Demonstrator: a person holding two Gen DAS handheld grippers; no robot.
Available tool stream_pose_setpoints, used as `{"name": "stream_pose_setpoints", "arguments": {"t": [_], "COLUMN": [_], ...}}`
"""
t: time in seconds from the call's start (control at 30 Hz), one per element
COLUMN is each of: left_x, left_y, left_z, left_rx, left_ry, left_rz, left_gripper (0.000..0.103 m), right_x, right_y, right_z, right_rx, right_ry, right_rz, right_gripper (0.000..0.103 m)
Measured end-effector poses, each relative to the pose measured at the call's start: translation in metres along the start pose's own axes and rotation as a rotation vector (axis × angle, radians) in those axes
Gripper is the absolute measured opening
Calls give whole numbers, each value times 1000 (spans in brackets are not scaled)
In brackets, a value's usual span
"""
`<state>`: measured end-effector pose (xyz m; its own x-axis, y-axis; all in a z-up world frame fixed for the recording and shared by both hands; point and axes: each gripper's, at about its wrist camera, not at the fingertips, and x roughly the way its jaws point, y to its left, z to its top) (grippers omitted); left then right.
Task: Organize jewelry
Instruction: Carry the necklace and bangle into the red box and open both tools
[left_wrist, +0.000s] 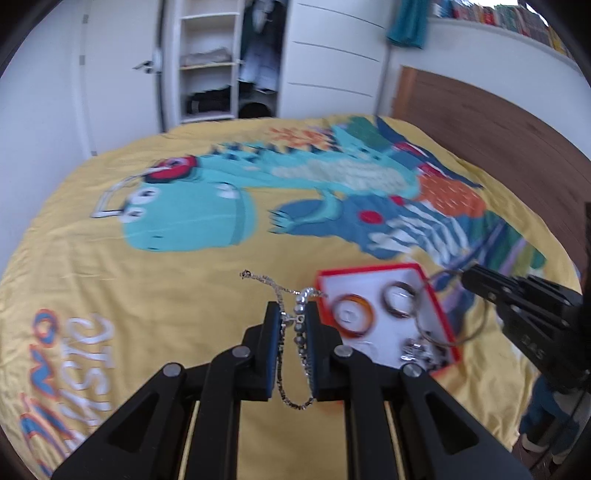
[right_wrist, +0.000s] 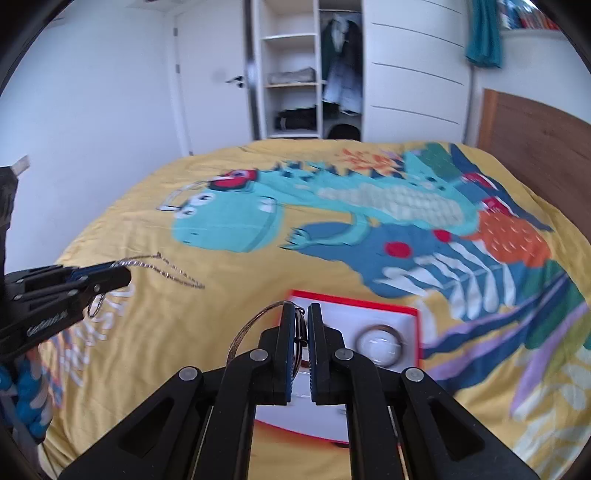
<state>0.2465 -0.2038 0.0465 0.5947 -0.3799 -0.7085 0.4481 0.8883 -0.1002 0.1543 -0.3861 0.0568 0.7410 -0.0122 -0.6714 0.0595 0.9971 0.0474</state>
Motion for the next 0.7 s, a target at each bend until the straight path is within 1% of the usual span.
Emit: {"name": "stream_pose_setpoints", "arguments": {"t": [0.13, 0.3, 0.43, 0.7], "left_x": [36, 86, 116, 145], "left_y": [-41, -76, -82, -80], "left_z": [-9, -27, -45, -74], "left_rx": [41, 56, 49, 52], "left_ry": [58, 138, 200, 284], "left_rz": [-58, -91, -87, -64], "left_gripper": [12, 12, 12, 12], "right_x": [21, 48, 71, 97], "right_y": [-41, -69, -77, -85], "right_z": [-18, -45, -66, -99], "right_rx": [47, 90, 106, 134], "right_ry": [39, 91, 135, 205], "right_rz": [-26, -31, -18, -17], "right_gripper": [7, 7, 7, 7]}}
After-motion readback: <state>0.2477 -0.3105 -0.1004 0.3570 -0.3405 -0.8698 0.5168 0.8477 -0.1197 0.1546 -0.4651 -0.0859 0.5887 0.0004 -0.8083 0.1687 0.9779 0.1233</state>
